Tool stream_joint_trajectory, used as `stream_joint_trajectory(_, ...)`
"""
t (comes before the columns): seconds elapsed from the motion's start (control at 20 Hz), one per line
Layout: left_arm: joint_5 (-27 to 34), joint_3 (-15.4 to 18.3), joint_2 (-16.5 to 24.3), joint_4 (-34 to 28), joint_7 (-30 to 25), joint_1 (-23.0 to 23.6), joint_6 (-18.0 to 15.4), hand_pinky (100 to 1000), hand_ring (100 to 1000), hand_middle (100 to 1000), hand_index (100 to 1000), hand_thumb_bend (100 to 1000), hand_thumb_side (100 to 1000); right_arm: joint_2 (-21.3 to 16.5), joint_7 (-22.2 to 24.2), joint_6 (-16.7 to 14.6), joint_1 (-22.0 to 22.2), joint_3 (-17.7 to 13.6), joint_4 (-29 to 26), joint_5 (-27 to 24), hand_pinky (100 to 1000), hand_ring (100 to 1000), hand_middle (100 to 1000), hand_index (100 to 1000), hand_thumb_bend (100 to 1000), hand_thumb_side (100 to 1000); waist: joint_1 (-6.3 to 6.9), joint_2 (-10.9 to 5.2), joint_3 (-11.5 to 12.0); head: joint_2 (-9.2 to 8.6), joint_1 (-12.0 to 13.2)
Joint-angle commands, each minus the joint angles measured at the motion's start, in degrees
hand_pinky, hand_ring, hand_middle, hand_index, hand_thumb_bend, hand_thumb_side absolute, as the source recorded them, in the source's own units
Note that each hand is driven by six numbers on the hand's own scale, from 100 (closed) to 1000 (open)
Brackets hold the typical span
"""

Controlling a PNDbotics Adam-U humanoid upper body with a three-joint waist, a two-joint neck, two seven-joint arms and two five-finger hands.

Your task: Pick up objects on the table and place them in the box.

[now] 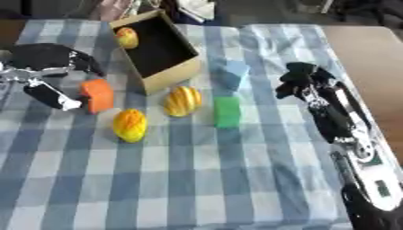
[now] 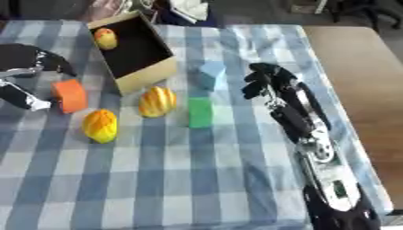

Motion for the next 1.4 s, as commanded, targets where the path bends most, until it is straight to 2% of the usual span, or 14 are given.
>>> stream_joint_trajectory(0.05,3.35,-0.03,2.76,-2.15,-13.14,-1.60,-9.75,796,728,786,884,275,523,-0.30,0.04,0.05,-0.85,-0.10,-0.64,-0.32,583,596,608,772,100,542,0.37,-1.72,-0.06,0.29,0.09)
stream_joint_trajectory(0.35,8.09,-0.91,5.40,-5.65,-18.90,-1.23,-9.75,798,736,795,885,342,597,-0.40,-0.01,0.06,-0.80,-0.14,-0.66,-0.24,583,596,608,773,100,542,0.65,-1.88,0.02,0.29,-0.11)
stream_joint_trajectory(0.65,7.07,-2.25,4.53,-5.95,-22.81,-0.87,-9.75,799,747,804,888,443,677,-0.26,0.11,0.08,-0.83,-0.02,-0.61,-0.23,583,596,608,773,100,543,0.60,-1.97,-0.23,0.29,0.11)
stream_joint_trajectory(1.0,-2.38,-4.38,2.02,-6.19,-22.27,-1.22,-9.75,801,772,829,901,660,770,0.07,0.28,0.10,-0.93,0.15,-0.60,-0.29,583,596,608,773,100,543,0.54,-2.00,-0.67,0.29,0.44)
stream_joint_trajectory(1.2,-8.81,-4.80,0.90,-5.73,-19.33,-1.02,-9.75,797,772,829,900,715,773,0.22,0.36,0.14,-0.99,0.21,-0.61,-0.33,584,596,608,773,100,544,0.55,-2.02,-0.83,0.29,0.50)
stream_joint_trajectory(1.4,-14.92,-3.75,0.17,-3.74,-15.26,-1.03,-9.75,784,768,824,898,767,755,0.29,0.36,0.17,-1.01,0.21,-0.62,-0.36,583,596,608,772,100,545,0.53,-2.02,-0.84,0.29,0.46)
